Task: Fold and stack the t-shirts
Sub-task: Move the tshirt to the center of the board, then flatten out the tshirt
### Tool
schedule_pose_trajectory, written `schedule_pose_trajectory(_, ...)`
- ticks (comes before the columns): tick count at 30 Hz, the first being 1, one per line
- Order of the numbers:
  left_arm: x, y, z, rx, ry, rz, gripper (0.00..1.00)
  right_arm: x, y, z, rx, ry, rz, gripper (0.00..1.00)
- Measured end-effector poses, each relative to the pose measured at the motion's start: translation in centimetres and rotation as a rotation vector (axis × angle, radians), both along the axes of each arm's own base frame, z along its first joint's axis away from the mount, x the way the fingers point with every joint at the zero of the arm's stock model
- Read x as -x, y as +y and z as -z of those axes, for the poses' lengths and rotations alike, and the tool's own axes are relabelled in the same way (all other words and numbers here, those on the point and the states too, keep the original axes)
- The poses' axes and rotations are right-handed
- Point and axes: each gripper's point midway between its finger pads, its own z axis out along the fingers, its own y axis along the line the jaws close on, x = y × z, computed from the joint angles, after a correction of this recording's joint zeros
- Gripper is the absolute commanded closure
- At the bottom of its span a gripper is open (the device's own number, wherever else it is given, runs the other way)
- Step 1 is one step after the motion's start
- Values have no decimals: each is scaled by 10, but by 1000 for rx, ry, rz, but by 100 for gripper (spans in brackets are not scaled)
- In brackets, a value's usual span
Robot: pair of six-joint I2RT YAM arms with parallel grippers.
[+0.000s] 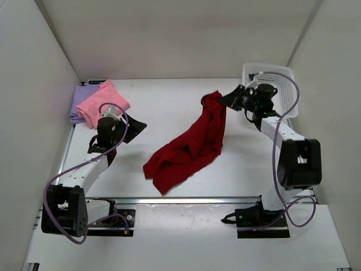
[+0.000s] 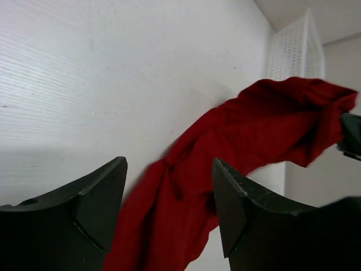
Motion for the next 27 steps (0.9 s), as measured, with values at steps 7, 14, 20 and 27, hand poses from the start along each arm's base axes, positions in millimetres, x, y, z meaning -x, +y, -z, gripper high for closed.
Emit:
schedule_pose_trajectory(7, 28, -15, 42, -250, 82, 88, 22, -14, -49, 83, -16, 229, 138, 99)
schedule_pose_trajectory(14, 86, -9, 106, -418, 292, 189, 22, -25, -51, 53, 2, 134, 158, 98)
schedule_pose_trajectory(20, 102, -4, 125, -422, 348, 178, 22, -23, -46, 52, -12, 136, 150, 99)
schedule_pose_trajectory(27, 95, -37, 137, -285, 342, 228, 84, -21, -37, 51, -13, 131, 128, 100)
